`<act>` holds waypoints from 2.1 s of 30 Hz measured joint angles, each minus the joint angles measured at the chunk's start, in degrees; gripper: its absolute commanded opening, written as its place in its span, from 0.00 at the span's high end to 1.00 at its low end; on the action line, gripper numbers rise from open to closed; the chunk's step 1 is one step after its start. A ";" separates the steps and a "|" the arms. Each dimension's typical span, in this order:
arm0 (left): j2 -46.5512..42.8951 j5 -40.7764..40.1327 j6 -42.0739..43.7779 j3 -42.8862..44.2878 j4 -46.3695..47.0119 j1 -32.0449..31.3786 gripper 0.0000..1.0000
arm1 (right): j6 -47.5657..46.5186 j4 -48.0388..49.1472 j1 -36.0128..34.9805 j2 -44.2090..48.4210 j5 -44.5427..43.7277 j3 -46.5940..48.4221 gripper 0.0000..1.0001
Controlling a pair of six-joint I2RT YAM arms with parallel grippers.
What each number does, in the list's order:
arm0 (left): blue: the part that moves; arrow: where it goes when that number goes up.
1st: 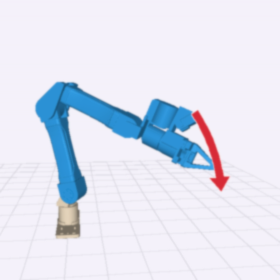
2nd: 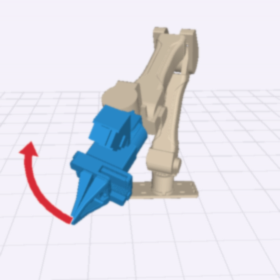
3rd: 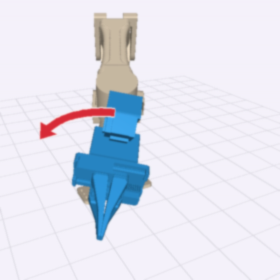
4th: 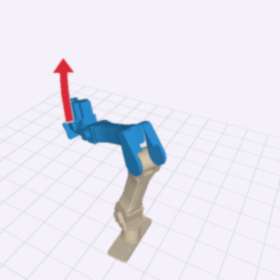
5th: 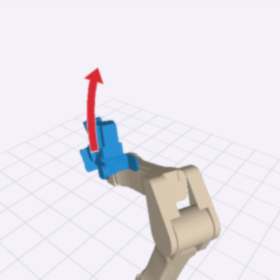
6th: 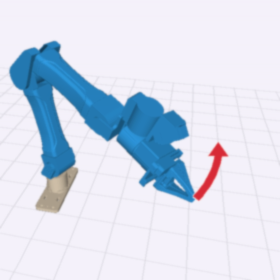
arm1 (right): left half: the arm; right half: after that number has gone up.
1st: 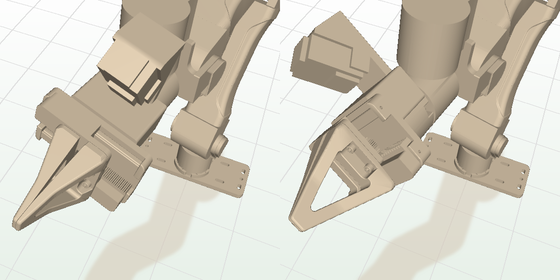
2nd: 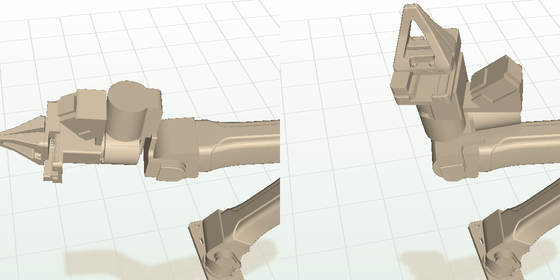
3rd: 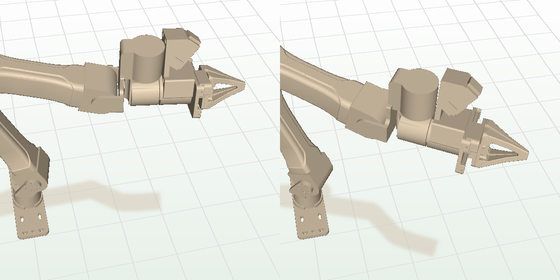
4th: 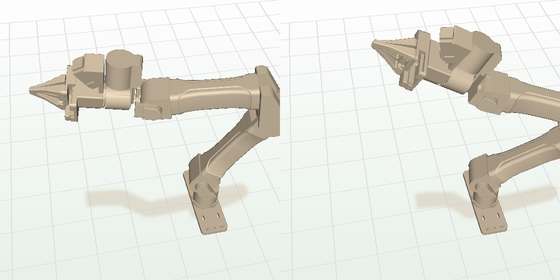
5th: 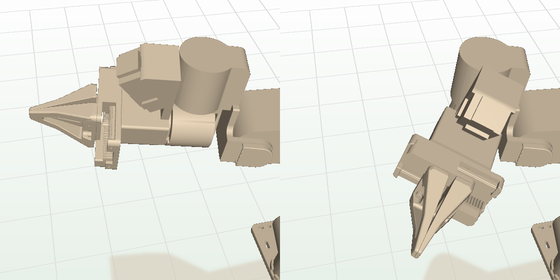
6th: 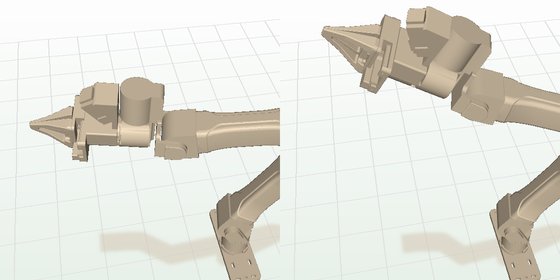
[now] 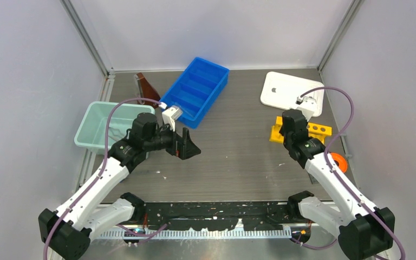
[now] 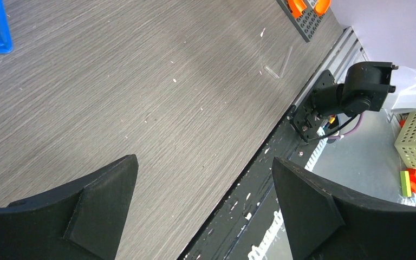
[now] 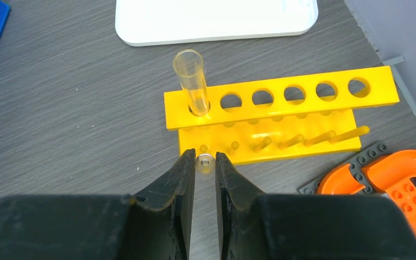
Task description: Organize the chemistry lab equipment
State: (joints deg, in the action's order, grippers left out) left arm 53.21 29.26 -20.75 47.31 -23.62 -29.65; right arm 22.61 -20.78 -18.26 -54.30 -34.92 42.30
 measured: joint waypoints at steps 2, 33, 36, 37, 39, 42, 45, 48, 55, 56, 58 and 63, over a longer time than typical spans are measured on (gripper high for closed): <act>-0.11 -0.20 0.00 0.00 -0.31 -0.15 0.02 | -0.15 1.53 0.02 -0.35 0.35 -0.35 0.76; -1.38 -1.81 0.22 -0.02 -1.11 -1.38 0.02 | -4.52 13.64 1.14 -5.70 -0.15 -4.28 0.76; -1.40 -1.84 0.22 -0.02 -1.14 -1.46 0.02 | -4.70 15.02 1.14 -6.60 -0.13 -4.66 0.76; -1.40 -1.84 0.22 -0.02 -1.14 -1.46 0.02 | -4.72 15.30 1.14 -6.86 -0.11 -4.83 0.76; -1.40 -1.84 0.22 -0.02 -1.14 -1.51 0.02 | -4.85 15.72 1.22 -7.54 -0.13 -5.16 0.76; -1.40 -1.84 0.24 -0.02 -1.14 -1.53 0.02 | -4.87 16.04 1.25 -8.37 -0.09 -5.57 0.76; -1.40 -1.86 0.24 -0.02 -1.14 -1.60 0.02 | -4.87 16.06 1.25 -8.46 -0.09 -6.01 0.75; -1.40 -2.12 0.26 -0.02 -1.14 -1.64 0.02 | -4.83 16.44 1.31 -8.46 -0.09 -6.60 0.72; -1.40 -3.13 0.48 -0.02 -1.73 -1.84 0.02 | -4.00 15.61 1.51 -8.83 -0.02 -6.73 0.56; -1.40 -3.26 0.52 -0.02 -1.81 -1.84 0.02 | -3.76 15.28 1.51 -8.83 0.04 -6.73 0.54; -1.40 -3.80 0.72 -0.02 -2.08 -1.84 0.02 | -3.13 14.03 1.51 -8.70 0.20 -6.69 0.53; -1.68 -6.47 1.57 -0.02 -3.32 -1.84 0.02 | -1.36 8.09 1.51 -5.95 1.92 -5.14 0.52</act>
State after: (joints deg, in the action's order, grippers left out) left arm 51.53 22.79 -19.18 47.29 -26.94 -31.48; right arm 21.26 -12.69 -16.75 -60.25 -32.99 37.17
